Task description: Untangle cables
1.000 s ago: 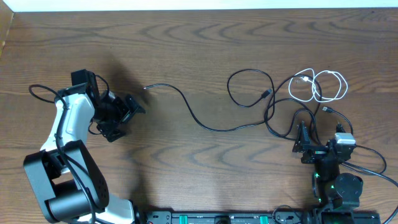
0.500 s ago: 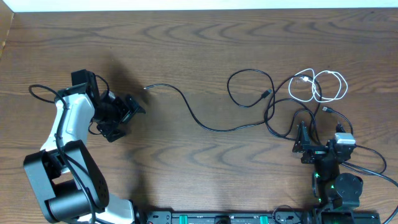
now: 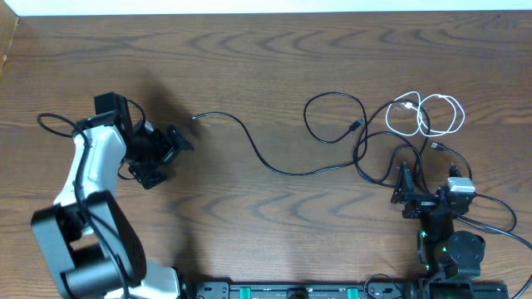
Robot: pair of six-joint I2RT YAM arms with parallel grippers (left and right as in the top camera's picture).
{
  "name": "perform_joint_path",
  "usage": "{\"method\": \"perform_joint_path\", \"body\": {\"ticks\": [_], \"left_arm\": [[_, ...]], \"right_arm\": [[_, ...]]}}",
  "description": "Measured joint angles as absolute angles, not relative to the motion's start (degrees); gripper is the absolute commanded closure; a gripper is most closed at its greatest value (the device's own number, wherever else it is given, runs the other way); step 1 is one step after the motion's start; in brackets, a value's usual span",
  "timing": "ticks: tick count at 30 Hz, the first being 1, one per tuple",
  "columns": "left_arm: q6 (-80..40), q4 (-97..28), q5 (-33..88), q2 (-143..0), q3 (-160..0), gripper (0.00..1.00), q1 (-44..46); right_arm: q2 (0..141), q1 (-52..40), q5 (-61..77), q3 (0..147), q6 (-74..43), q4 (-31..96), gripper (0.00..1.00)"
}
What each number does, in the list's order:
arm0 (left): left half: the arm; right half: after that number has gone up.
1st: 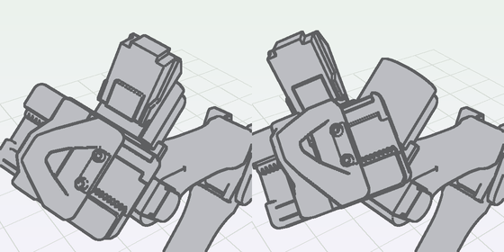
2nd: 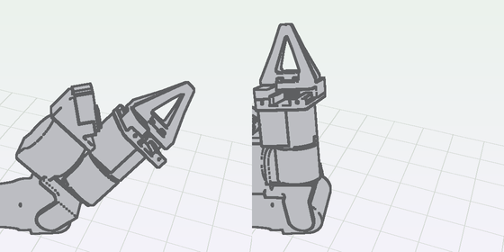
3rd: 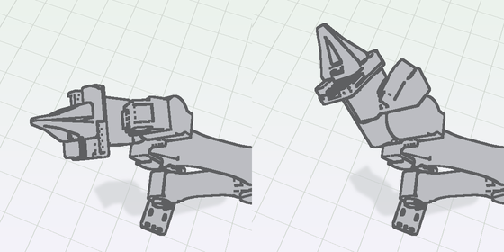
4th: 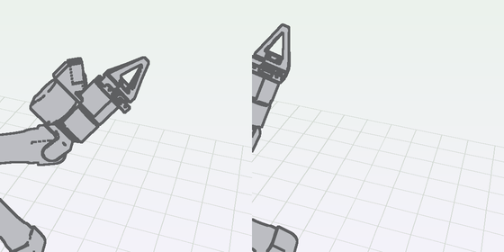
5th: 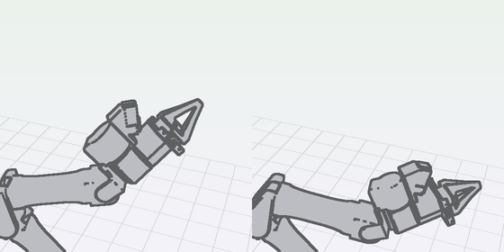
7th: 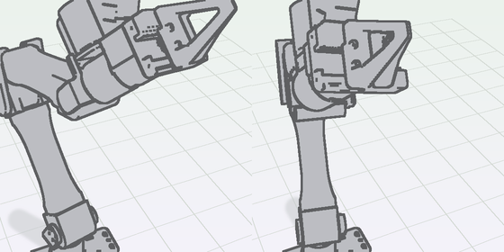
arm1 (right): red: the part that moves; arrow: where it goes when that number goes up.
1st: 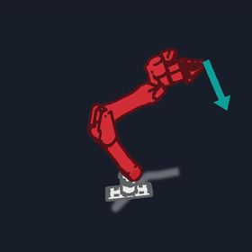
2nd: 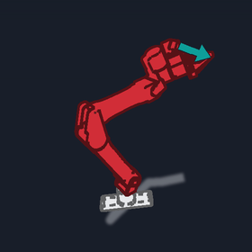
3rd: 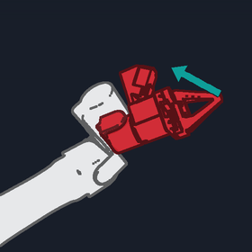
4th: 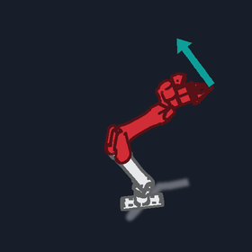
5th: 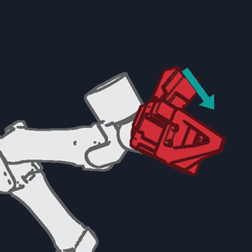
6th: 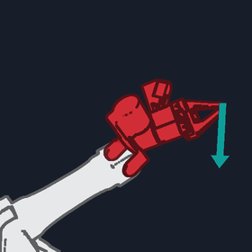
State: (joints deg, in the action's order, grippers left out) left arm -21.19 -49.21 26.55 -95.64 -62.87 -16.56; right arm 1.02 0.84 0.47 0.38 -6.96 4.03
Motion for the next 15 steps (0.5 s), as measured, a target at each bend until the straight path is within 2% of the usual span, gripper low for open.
{"method": "perform_joint_path", "body": {"ticks": [9, 15], "left_arm": [[-21.2, -49.1, 25.9, -72.6, -62.9, 0.02, -15.8], [-21.2, -52.4, 16.5, -58.9, -62.9, 0.02, -11.2]], "right_arm": [[1.0, 0.8, 0.5, 0.4, -7.0, 4.0, 0.01], [1.0, 0.8, 0.5, 0.4, -7.0, 4.0, 0.01]]}}
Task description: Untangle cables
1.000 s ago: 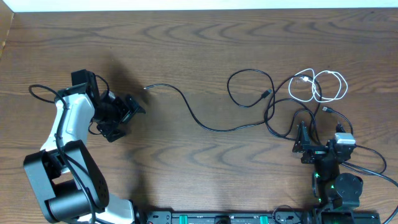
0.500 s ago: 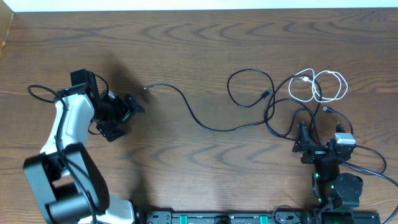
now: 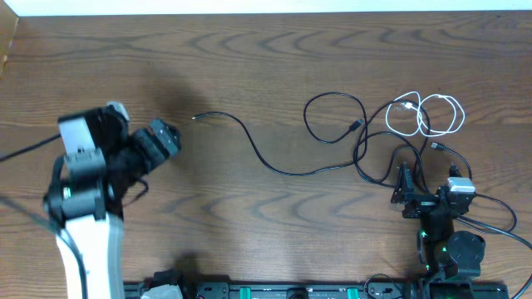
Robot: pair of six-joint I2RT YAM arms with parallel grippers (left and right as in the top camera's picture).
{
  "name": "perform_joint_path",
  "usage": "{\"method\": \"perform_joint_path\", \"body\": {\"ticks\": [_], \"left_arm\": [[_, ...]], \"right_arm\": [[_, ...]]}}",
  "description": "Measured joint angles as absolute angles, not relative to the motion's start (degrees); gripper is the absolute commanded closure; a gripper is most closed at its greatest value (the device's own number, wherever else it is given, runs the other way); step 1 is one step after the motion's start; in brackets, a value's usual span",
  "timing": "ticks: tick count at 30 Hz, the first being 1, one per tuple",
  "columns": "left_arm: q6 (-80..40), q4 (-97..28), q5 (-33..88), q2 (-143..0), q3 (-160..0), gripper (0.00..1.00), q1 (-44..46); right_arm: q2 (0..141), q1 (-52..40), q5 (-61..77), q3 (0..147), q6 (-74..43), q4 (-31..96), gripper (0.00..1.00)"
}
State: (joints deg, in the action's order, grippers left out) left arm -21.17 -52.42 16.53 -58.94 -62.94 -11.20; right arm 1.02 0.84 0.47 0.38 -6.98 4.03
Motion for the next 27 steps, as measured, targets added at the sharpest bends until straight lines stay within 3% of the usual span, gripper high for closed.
{"method": "perform_joint_path", "body": {"ticks": [6, 14, 27], "left_arm": [[-21.2, -55.7, 8.0, -46.1, -60.4, 0.02, -5.7], [-21.2, -55.8, 3.7, -28.4, -48.3, 0.02, -4.8], [-21.2, -38.4, 2.6, -4.5, -33.4, 0.02, -3.4]], "right_arm": [[1.0, 0.8, 0.5, 0.4, -7.0, 4.1, 0.01], [1.0, 0.8, 0.4, 0.4, -7.0, 4.0, 0.01], [1.0, 0.8, 0.5, 0.4, -7.0, 4.0, 0.01]]}}
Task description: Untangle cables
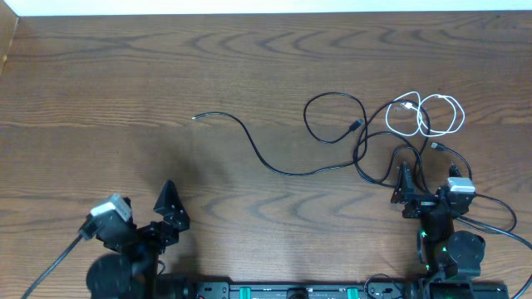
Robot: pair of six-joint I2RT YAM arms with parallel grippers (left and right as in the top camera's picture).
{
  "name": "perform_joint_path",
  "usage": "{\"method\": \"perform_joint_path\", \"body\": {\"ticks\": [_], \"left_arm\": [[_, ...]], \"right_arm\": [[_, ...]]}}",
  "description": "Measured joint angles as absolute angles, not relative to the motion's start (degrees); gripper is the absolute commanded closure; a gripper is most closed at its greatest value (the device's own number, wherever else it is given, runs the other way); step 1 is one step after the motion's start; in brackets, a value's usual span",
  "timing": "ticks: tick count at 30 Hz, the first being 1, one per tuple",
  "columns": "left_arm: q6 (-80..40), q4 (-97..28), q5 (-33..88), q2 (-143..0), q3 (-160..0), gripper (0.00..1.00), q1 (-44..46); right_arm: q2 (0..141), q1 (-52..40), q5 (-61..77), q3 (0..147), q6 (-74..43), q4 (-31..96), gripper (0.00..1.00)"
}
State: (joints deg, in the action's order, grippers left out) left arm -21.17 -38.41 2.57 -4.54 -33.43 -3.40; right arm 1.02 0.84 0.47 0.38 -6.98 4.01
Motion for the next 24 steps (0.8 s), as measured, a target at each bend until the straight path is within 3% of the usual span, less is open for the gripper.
{"method": "perform_joint_path", "body": {"ticks": [13, 24], "left_arm": [[-20.8, 0.4, 0.9, -0.5, -19.4, 0.02, -1.4], [-20.8, 12.3, 0.9, -0.5, -3.6, 0.02, -1.4]], "right_arm": [[1.0, 0.8, 0.5, 0.4, -7.0, 4.0, 0.01], [1.0, 0.8, 0.5, 0.4, -7.0, 4.0, 0.01]]}}
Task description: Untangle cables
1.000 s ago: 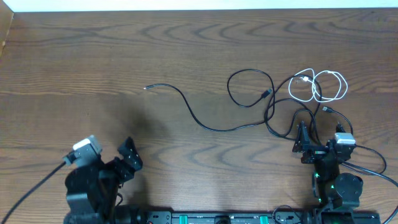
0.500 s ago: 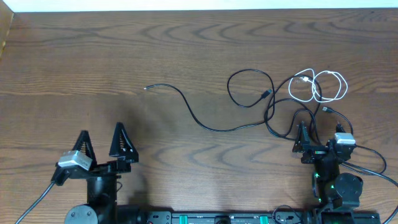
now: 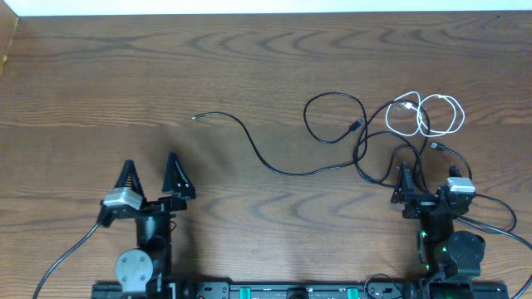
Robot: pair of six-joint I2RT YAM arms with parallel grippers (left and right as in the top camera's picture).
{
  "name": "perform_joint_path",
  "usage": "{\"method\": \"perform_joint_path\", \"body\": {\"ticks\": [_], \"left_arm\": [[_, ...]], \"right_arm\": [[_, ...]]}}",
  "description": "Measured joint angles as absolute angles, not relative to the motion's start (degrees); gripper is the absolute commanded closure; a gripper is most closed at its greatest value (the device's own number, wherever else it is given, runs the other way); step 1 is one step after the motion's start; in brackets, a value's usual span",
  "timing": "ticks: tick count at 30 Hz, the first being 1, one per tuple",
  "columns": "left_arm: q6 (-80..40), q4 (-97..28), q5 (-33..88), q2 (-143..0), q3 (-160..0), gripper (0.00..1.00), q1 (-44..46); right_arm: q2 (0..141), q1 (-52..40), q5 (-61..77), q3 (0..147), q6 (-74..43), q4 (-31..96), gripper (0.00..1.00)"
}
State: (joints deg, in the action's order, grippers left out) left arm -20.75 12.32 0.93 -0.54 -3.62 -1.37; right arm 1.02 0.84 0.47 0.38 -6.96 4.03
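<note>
In the overhead view, a long black cable (image 3: 249, 145) runs from its free tip at the centre left, curves down and right, and loops back to a plug (image 3: 356, 126). A coiled white cable (image 3: 426, 115) lies at the far right, crossing over black cable strands (image 3: 370, 170). My left gripper (image 3: 153, 178) stands open near the front left, holding nothing and well clear of the cables. My right gripper (image 3: 406, 183) sits at the front right with its fingers close together, right beside the black strands. Whether it pinches a strand cannot be made out.
The dark wooden table (image 3: 266, 58) carries only the cables. A white wall edge runs along the back. The arm bases and a black rail with green parts (image 3: 283, 291) line the front edge. The right arm's own wiring (image 3: 499, 208) trails off at the right.
The left arm has swung from a low, turned pose at the front left corner to an upright one, gripper pointing away from the front edge, fingers spread wide. The cables and right arm have not moved.
My left arm reached out at the far left, its gripper near the black cable's free tip. It was then closer to the front, then folded low at the front left corner, and now stands at its base with fingers open. The cables and right gripper stayed put.
</note>
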Motion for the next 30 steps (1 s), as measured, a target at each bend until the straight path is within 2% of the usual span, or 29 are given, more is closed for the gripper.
{"method": "perform_joint_path", "body": {"ticks": [3, 15, 30], "left_arm": [[-20.7, 12.4, 0.9, -0.5, -1.2, 0.02, -1.4], [-17.9, -0.7, 1.2, -0.6, -0.6, 0.02, -1.4], [-16.4, -1.4, 1.3, -0.6, -0.9, 0.02, -1.4]], "right_arm": [[1.0, 0.8, 0.5, 0.4, -7.0, 4.0, 0.01], [1.1, 0.8, 0.5, 0.4, -7.0, 4.1, 0.01], [1.1, 0.8, 0.5, 0.4, -7.0, 4.0, 0.01]]}}
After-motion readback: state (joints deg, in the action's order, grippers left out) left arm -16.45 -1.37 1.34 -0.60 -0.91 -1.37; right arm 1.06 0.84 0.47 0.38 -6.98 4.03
